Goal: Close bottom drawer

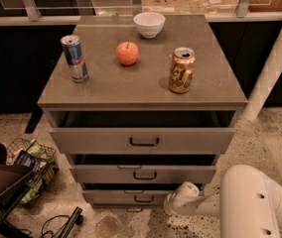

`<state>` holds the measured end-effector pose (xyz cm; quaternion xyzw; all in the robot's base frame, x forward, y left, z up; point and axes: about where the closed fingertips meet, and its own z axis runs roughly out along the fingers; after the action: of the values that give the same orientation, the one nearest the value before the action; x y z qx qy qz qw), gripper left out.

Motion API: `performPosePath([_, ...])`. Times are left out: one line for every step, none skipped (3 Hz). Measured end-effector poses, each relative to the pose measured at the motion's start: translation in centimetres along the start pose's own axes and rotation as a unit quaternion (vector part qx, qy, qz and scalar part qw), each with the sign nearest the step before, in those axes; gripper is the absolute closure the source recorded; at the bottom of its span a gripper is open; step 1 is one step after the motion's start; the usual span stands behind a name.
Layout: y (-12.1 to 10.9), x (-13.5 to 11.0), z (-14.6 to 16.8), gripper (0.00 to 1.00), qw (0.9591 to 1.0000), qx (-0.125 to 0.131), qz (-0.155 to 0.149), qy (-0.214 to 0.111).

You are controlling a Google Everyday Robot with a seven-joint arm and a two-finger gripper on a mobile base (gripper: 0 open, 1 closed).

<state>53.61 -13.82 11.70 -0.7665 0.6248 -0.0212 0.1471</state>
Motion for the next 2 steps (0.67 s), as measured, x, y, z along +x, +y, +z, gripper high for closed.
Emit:
performPosePath([0.13, -0.06, 0.10, 0.82, 1.0000, -0.001, 0.000, 0.000])
performPosePath([0.25, -0.13, 0.19, 0.59, 1.0000, -0.002, 0.000, -0.001])
